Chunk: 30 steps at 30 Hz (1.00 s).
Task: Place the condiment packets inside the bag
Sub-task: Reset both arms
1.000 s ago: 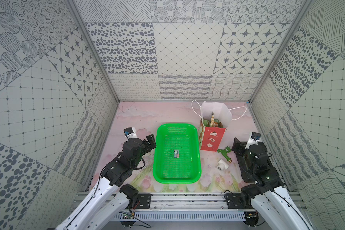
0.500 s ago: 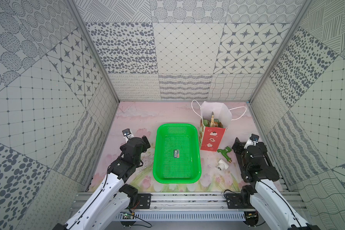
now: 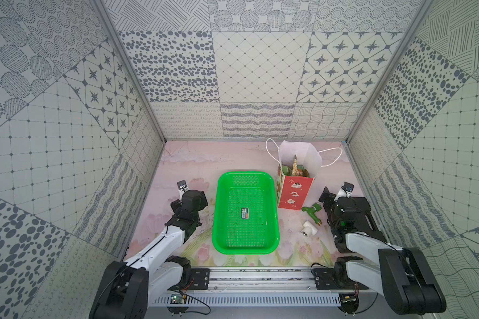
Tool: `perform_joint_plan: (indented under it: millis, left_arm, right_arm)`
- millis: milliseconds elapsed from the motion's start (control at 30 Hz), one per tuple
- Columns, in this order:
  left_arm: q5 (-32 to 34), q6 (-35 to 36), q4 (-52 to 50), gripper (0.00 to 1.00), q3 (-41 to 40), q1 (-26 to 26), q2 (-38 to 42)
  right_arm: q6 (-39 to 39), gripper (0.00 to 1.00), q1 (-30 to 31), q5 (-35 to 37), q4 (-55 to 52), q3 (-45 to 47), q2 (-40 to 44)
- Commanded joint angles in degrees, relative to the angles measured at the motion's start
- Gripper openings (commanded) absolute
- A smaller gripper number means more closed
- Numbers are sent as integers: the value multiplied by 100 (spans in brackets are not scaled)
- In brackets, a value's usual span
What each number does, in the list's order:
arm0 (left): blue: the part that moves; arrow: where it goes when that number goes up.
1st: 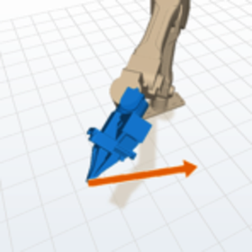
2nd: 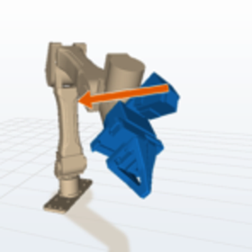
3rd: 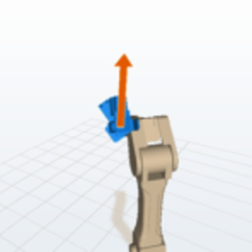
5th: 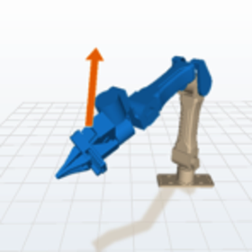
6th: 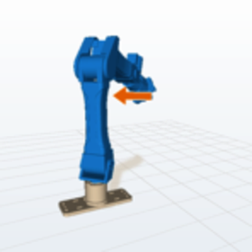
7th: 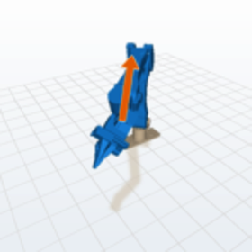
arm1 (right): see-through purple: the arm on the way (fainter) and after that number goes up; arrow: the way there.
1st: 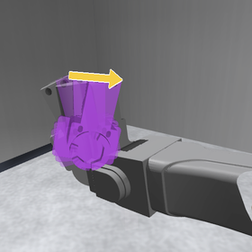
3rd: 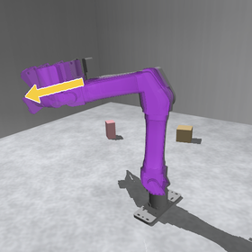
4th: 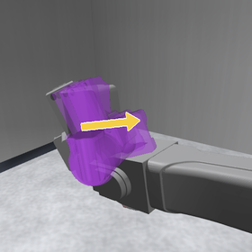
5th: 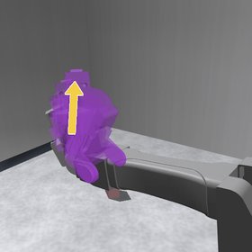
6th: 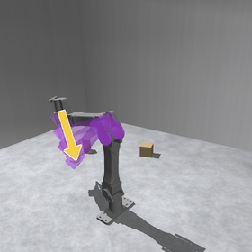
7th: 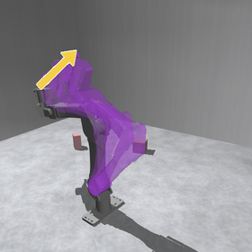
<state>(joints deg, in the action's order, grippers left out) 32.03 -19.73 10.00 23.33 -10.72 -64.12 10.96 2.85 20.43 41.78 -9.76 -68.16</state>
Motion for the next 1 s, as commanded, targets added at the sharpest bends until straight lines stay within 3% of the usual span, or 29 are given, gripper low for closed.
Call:
perform_joint_plan:
  millis: [0,233,367,500,567,733,867,967]
  left_arm:
    - [152,593,1773,99,223,119,-1046]
    - [50,975,2165,99,543,226,-1955]
    - [-80,1102,2226,99,592,225,-2030]
    - [-41,1292,3158,99,328,229,-2339]
    - [-229,1289,2776,99,556,225,-2415]
    - [-639,1524,3184,99,370,236,-2419]
    - [-767,1558,3342,99,255,233,-2377]
    - [-806,1564,3346,99,260,254,-2377]
  right_arm:
    - [-183,97,-22,-18,1006,-194,-399]
    - [-250,97,-22,-109,1649,-306,-1161]
    - [-252,97,-22,-112,1847,-272,-1302]
    - [-322,97,-13,-231,1798,-349,-1371]
    - [-357,97,-13,-295,1770,-372,-1393]
    - [-542,97,22,-635,1749,-477,-1519]
    - [-749,97,114,-745,2564,-515,-2277]
    - [-747,97,129,-744,1761,-708,-2002]
